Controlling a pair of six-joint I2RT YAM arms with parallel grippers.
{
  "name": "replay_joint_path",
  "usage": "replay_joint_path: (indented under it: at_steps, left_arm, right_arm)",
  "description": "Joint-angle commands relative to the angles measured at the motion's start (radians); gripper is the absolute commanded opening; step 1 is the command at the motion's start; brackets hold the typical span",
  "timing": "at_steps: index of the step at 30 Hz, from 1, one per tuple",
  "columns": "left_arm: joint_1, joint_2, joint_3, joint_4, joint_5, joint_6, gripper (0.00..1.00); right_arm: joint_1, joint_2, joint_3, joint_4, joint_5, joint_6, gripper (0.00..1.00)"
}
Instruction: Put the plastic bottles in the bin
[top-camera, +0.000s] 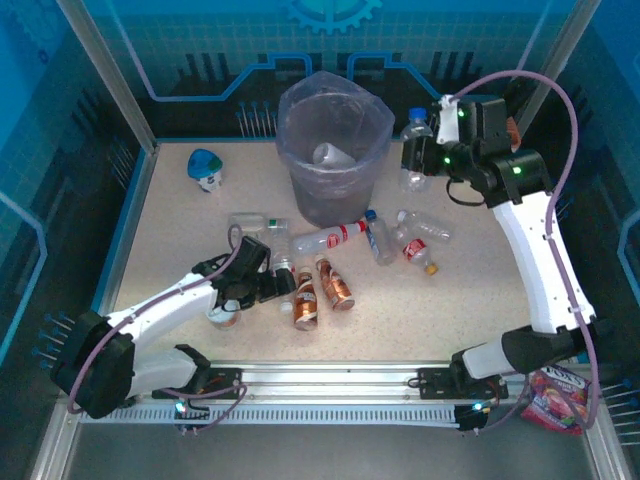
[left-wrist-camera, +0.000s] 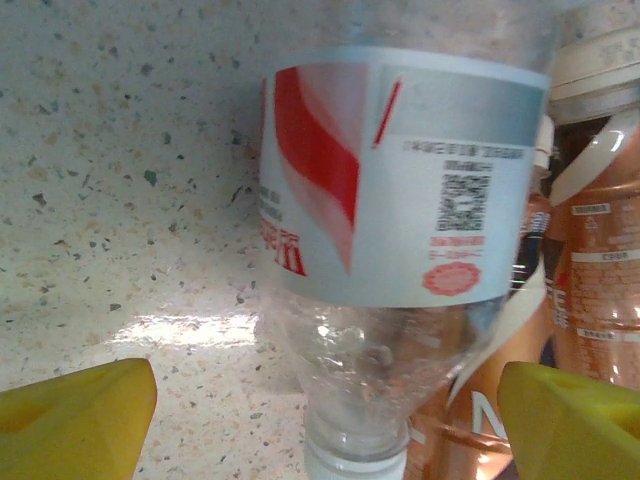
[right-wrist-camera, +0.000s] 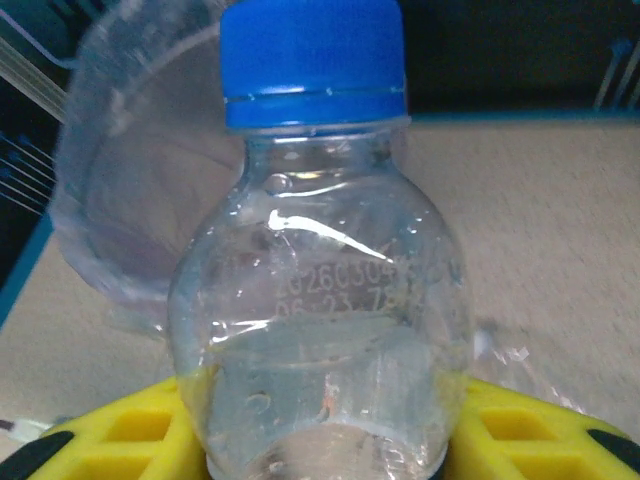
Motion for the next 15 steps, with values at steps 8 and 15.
replay_joint_path:
  at_steps: [8, 15]
  left_arm:
    - [-0.006, 0.014, -0.030, 0.101, -0.027, -0.041, 0.89]
    - [-0.006, 0.054, -0.009, 0.064, -0.054, -0.040, 0.86]
  right_arm:
    - [0.080, 0.225, 0.129, 0.338, -0.057, -0.001, 0.45]
    - [0.116, 0.431, 0.283, 0.330, -0.030, -0.036, 0.46]
